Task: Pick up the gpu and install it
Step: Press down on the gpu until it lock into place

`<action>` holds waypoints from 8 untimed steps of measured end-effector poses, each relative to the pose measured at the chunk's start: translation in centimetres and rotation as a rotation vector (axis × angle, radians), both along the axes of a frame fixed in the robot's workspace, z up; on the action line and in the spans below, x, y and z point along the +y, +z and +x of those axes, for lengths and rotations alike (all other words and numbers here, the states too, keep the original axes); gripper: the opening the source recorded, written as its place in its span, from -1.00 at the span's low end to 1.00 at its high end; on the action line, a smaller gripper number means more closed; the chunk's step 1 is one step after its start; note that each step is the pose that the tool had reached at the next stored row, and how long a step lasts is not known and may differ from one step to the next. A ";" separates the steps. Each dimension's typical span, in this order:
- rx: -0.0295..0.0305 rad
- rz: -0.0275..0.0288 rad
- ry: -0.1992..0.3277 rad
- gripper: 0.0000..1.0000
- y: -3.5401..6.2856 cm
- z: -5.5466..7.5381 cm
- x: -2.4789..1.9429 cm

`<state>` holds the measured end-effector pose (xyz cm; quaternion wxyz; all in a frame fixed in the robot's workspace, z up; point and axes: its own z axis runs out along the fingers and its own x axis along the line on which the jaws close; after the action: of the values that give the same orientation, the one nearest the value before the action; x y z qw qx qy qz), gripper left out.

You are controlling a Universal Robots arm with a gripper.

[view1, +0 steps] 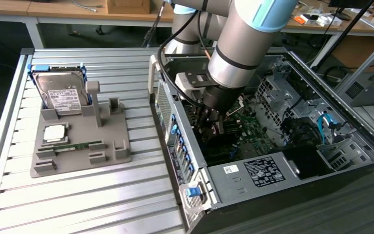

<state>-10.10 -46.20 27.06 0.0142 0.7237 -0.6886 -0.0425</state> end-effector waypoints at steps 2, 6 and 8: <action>0.0001 0.0000 0.001 -0.80 -0.12 0.0 0.00; -0.0001 0.0008 0.002 -0.80 -0.50 0.0 0.00; 0.0002 0.0003 0.003 -0.80 -0.57 0.0 0.00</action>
<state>-10.09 -46.20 26.49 0.0142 0.7246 -0.6877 -0.0426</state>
